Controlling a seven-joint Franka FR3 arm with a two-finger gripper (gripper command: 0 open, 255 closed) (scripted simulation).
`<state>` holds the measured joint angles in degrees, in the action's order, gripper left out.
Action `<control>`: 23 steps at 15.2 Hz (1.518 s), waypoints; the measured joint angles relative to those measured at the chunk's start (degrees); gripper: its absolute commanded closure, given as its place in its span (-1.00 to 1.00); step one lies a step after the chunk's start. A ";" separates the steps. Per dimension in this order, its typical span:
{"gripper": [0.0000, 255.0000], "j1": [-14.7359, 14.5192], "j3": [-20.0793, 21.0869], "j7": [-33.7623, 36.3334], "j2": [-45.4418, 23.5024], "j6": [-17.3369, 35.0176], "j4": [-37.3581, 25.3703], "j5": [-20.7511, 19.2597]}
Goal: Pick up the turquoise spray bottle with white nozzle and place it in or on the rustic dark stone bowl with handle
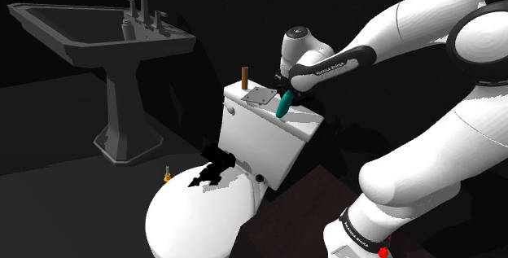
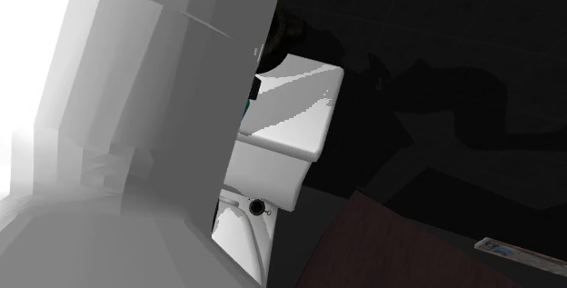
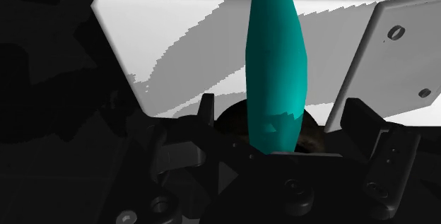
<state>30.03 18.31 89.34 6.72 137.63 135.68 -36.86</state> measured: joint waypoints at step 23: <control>1.00 -0.87 -0.41 -5.05 3.39 -4.57 -2.54 4.57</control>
<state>29.17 17.90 84.29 10.12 133.05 133.15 -32.29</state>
